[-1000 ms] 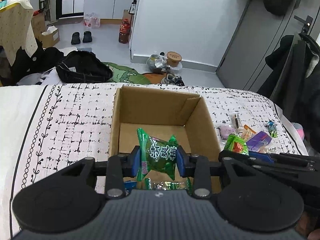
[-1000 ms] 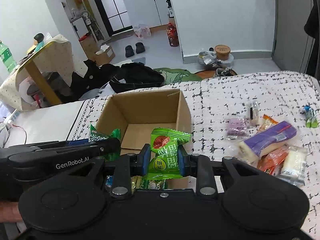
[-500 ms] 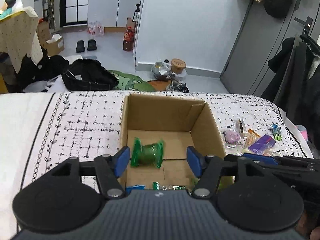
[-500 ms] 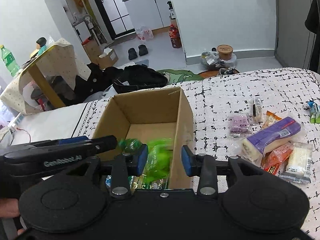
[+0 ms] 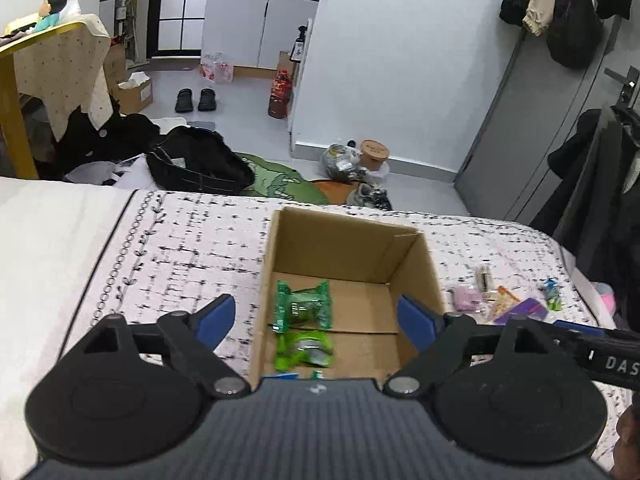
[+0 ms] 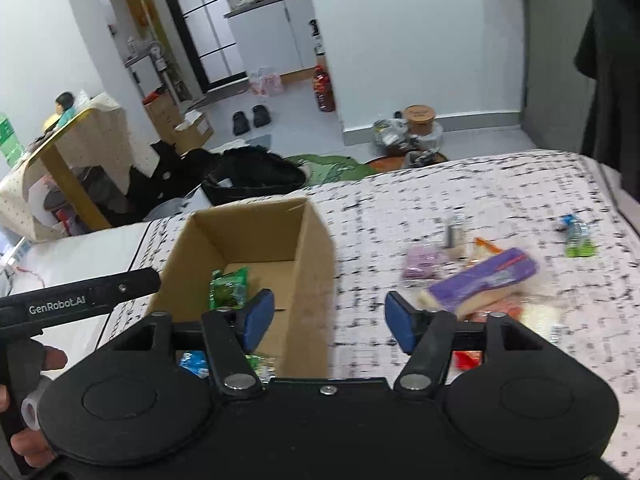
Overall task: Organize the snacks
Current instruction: 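Carry both green candies over the box and release them inside, then move both tools back toward the remaining snacks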
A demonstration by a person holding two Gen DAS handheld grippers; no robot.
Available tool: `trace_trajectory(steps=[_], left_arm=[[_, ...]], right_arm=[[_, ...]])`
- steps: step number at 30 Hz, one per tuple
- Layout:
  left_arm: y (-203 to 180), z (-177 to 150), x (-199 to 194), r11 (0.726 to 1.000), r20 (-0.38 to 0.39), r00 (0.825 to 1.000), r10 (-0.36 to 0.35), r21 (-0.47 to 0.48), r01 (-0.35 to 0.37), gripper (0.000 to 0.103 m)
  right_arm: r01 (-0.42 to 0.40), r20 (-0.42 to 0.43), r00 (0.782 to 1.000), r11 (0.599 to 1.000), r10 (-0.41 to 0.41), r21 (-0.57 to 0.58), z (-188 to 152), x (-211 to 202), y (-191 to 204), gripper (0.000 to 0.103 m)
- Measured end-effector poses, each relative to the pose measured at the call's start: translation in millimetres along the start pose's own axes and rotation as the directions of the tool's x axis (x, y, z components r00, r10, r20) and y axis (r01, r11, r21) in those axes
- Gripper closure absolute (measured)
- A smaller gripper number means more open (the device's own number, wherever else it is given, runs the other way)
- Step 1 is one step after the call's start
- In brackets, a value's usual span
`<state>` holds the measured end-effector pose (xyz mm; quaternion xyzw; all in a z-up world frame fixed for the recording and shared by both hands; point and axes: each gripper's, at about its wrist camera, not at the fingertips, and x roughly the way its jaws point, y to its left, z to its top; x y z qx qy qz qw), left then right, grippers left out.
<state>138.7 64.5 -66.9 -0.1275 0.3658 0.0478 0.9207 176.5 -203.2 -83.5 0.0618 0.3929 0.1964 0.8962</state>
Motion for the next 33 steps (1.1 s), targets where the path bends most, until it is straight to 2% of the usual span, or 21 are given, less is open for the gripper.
trace_trajectory(steps=[4, 11, 18, 23, 33], left_arm=[[-18.8, -1.3, -3.8, 0.998, 0.001, 0.999, -0.042, 0.040, 0.042, 0.014], [-60.0, -4.5, -7.0, 0.983, -0.010, 0.996, -0.093, 0.159, 0.093, 0.014], [-91.1, -6.8, -1.5, 0.956, -0.031, 0.993, -0.115, 0.268, 0.119, 0.014], [-114.3, -6.1, 7.0, 0.927, -0.049, 0.987, -0.151, 0.340, 0.159, 0.014], [-152.9, -7.0, 37.5, 0.881, -0.088, 0.971, -0.223, 0.409, 0.239, 0.014]], right_arm=[[0.029, 0.022, 0.999, 1.000, -0.029, 0.001, -1.0, -16.3, -19.2, 0.026], [0.082, 0.015, 0.996, 0.995, -0.083, 0.052, -16.7, -32.9, -57.2, 0.025], [0.128, 0.016, 0.991, 0.985, -0.131, 0.120, -21.7, -40.4, -87.4, 0.025], [0.164, 0.014, 0.986, 0.975, -0.168, 0.149, -23.2, -41.7, -103.9, 0.025], [0.231, -0.043, 0.973, 0.955, -0.227, 0.184, -30.5, -18.1, -125.9, 0.029]])
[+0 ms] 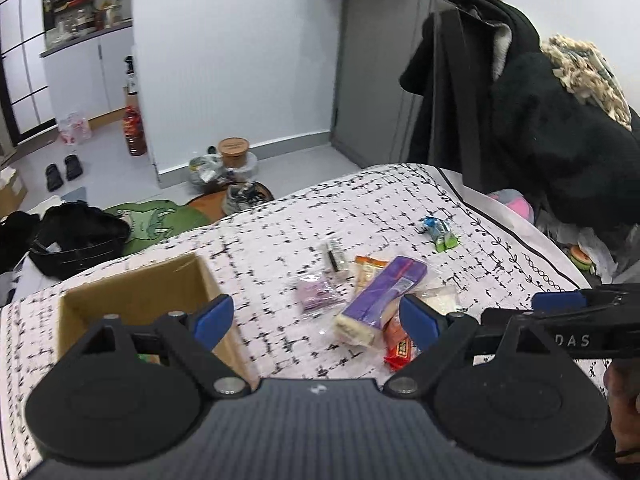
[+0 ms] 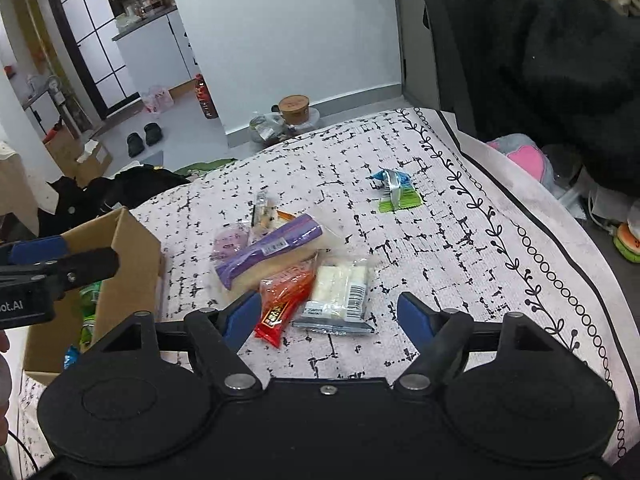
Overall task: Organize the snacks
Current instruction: 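Move both tools back toward the remaining snacks, then grasp the purple cake with the left tool while the right tool grasps the cheese-stick pack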
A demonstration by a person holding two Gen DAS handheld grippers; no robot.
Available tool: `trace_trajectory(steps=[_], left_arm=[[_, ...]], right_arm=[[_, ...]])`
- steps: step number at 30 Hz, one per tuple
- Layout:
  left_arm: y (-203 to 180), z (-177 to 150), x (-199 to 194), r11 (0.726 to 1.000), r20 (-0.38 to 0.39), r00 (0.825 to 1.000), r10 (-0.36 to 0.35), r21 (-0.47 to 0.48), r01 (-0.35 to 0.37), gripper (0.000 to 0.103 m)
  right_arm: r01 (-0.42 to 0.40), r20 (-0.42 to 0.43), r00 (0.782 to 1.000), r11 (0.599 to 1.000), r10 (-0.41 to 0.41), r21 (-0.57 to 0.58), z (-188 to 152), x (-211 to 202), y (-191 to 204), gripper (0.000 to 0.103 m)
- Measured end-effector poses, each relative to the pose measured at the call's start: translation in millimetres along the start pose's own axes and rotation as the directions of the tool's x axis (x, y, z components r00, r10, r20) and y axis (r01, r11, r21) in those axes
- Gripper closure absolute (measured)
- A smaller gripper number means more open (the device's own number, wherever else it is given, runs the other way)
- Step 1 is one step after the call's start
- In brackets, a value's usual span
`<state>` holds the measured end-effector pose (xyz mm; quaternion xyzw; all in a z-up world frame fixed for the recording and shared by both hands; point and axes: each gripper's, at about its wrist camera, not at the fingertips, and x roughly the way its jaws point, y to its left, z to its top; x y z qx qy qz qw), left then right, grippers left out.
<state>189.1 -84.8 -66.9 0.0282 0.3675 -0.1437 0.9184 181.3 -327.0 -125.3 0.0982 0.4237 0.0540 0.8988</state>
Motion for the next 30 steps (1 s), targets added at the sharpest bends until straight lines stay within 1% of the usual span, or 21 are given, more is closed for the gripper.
trace_trajectory(steps=[4, 9, 13, 16, 21, 23, 30], left_arm=[[-8.1, 3.5, 15.1, 1.000, 0.003, 1.000, -0.015, 0.014, 0.015, 0.014], [-13.1, 3.6, 32.2, 0.999, -0.020, 0.999, -0.044, -0.002, 0.043, 0.015], [-15.8, 2.2, 47.5, 0.999, -0.037, 0.998, -0.053, -0.011, 0.052, 0.016], [-19.0, 1.3, 60.6, 0.999, -0.052, 0.997, -0.052, -0.018, 0.051, 0.017], [-25.3, 2.0, 82.4, 0.997, -0.072, 0.995, -0.069, -0.027, 0.067, 0.022], [-27.7, 2.9, 91.0, 0.997, -0.086, 0.994, -0.075, -0.026, 0.073, 0.026], [-31.5, 2.2, 113.6, 0.996, -0.115, 0.990, -0.087, -0.009, 0.087, 0.028]], right_arm=[[-0.003, -0.006, 1.000, 1.000, 0.003, 0.016, -0.5, 9.4, -5.3, 0.029], [0.001, -0.033, 0.999, 1.000, 0.000, 0.013, 0.5, 22.2, -7.3, 0.030], [0.013, -0.065, 0.998, 1.000, -0.011, 0.019, -1.2, 35.7, -11.3, 0.036], [0.013, -0.085, 0.996, 0.999, -0.010, 0.040, -1.1, 45.6, -15.2, 0.038], [0.002, -0.097, 0.995, 0.999, 0.002, 0.044, 2.8, 59.7, -15.6, 0.037], [-0.001, -0.102, 0.995, 0.999, 0.006, 0.045, 4.5, 65.7, -15.9, 0.037], [-0.017, -0.155, 0.988, 0.998, 0.026, 0.063, -1.4, 90.0, -18.3, 0.037]])
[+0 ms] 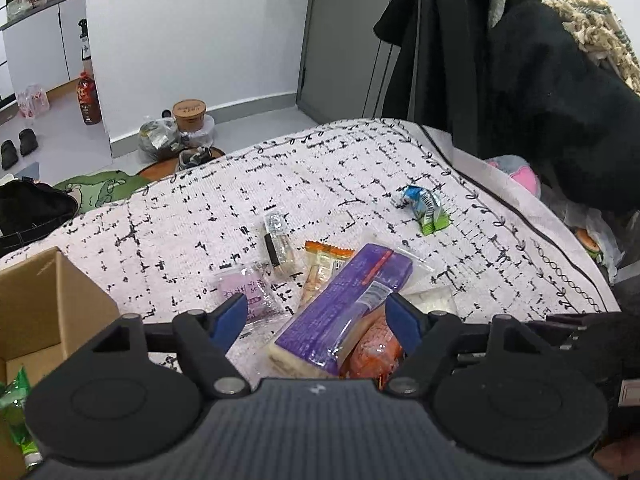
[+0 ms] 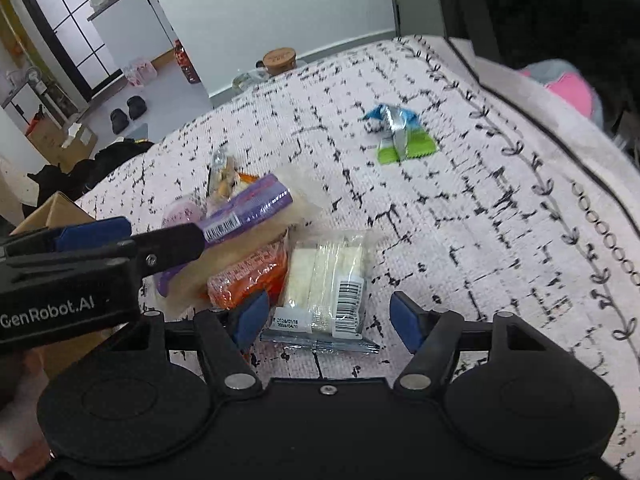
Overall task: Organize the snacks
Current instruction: 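Grasp the purple cake with the left tool while the right tool grasps the cheese-stick pack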
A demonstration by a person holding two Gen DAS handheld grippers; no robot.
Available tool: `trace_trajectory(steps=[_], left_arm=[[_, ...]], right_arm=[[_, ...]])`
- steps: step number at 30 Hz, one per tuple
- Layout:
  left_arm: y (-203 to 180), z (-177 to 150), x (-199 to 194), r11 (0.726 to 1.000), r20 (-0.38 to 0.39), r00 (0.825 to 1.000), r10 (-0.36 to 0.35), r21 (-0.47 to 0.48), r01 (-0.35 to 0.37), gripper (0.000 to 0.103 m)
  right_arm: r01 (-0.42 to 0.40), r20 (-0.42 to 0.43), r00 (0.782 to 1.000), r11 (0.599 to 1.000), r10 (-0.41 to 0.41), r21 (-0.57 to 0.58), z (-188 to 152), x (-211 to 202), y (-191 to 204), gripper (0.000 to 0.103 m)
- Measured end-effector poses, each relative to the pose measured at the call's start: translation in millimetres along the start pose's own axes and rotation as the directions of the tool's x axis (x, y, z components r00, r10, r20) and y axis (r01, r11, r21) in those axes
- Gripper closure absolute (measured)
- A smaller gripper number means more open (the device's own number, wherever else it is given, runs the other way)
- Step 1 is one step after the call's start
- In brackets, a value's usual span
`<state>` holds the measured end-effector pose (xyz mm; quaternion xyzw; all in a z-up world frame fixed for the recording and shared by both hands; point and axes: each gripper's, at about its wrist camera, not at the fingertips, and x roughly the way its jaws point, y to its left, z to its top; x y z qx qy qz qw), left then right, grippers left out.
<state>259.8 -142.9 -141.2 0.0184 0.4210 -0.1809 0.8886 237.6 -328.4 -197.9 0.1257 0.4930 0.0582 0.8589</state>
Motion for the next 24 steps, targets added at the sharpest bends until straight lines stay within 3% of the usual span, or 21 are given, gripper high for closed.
trace_trajectory(steps=[9, 13, 19, 24], left_arm=[[-8.7, 4.0, 24.8, 1.000, -0.052, 0.999, -0.009, 0.025, 0.010, 0.030], [-12.0, 1.2, 33.3, 1.000, -0.079, 0.997, -0.018, 0.011, 0.019, 0.041], [-14.2, -3.6, 34.3, 1.000, -0.102, 0.995, 0.022, 0.008, -0.021, 0.068], [-12.3, -8.1, 25.4, 0.999, -0.107, 0.993, 0.039, -0.027, -0.042, 0.072]], right_arm=[[0.020, -0.018, 1.000, 0.999, -0.019, 0.049, 0.9, 4.8, -10.6, 0.054], [0.044, -0.016, 0.999, 0.997, -0.043, 0.060, 0.6, 3.3, -12.5, 0.056], [0.098, -0.008, 0.995, 0.993, -0.097, 0.070, -2.3, -2.9, -12.7, 0.058], [0.127, 0.000, 0.992, 0.989, -0.127, 0.082, -3.5, -9.7, -12.9, 0.059]])
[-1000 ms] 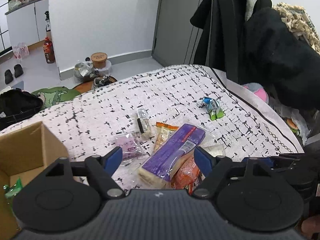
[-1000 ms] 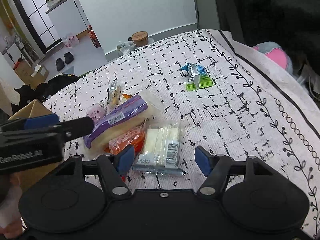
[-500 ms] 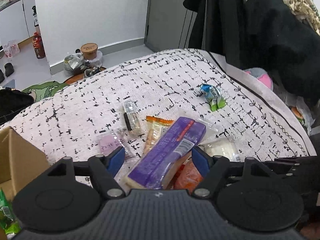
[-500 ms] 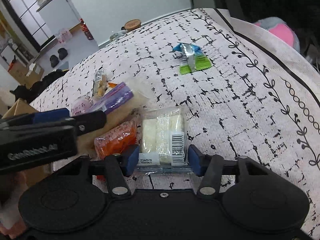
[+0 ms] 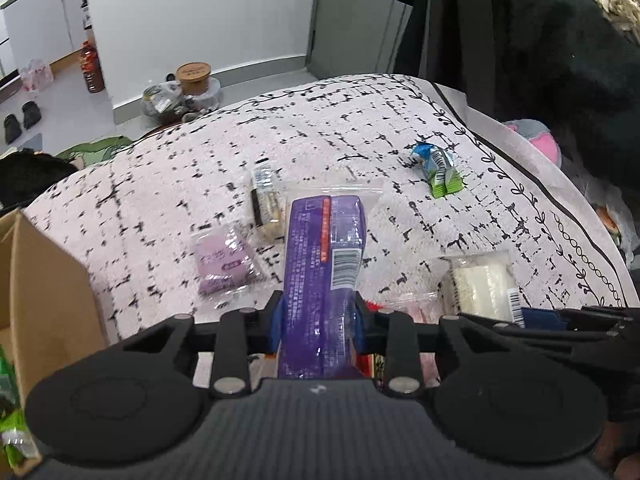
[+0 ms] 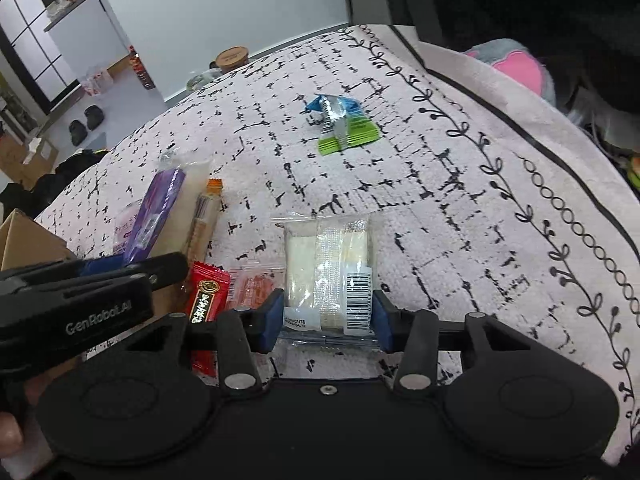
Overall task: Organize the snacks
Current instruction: 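Grasp the purple cake with the left tool while the right tool grasps the cheese-stick pack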
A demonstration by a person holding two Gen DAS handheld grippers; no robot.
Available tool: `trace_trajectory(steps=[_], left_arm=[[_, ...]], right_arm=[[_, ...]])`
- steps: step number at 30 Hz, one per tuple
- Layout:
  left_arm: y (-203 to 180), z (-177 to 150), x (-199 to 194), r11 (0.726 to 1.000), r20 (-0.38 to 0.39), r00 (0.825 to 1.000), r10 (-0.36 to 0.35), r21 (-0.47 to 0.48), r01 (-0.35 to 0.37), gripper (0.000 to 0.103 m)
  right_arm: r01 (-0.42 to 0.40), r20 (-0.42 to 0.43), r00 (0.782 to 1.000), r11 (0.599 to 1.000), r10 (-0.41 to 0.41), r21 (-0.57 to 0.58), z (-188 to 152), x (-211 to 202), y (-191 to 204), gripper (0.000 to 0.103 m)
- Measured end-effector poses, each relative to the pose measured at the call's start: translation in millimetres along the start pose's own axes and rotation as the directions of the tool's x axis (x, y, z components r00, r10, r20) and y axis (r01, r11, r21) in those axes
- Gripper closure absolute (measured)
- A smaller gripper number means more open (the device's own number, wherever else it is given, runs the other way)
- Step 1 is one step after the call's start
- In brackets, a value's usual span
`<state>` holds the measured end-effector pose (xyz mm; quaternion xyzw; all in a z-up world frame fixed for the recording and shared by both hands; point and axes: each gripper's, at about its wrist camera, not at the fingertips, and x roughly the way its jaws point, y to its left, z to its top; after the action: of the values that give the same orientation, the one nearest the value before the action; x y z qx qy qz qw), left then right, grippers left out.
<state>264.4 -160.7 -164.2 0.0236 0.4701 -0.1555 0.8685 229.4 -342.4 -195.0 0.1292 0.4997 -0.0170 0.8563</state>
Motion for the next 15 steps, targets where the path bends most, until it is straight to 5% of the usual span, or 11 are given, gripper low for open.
trace_trajectory(steps=[15], left_arm=[[18.4, -1.8, -63.0, 0.995, 0.057, 0.998, 0.038, -0.096, -0.032, 0.072]], right_arm=[[-0.019, 0.097, 0.995, 0.999, 0.022, -0.031, -3.5, -38.4, 30.1, 0.059]])
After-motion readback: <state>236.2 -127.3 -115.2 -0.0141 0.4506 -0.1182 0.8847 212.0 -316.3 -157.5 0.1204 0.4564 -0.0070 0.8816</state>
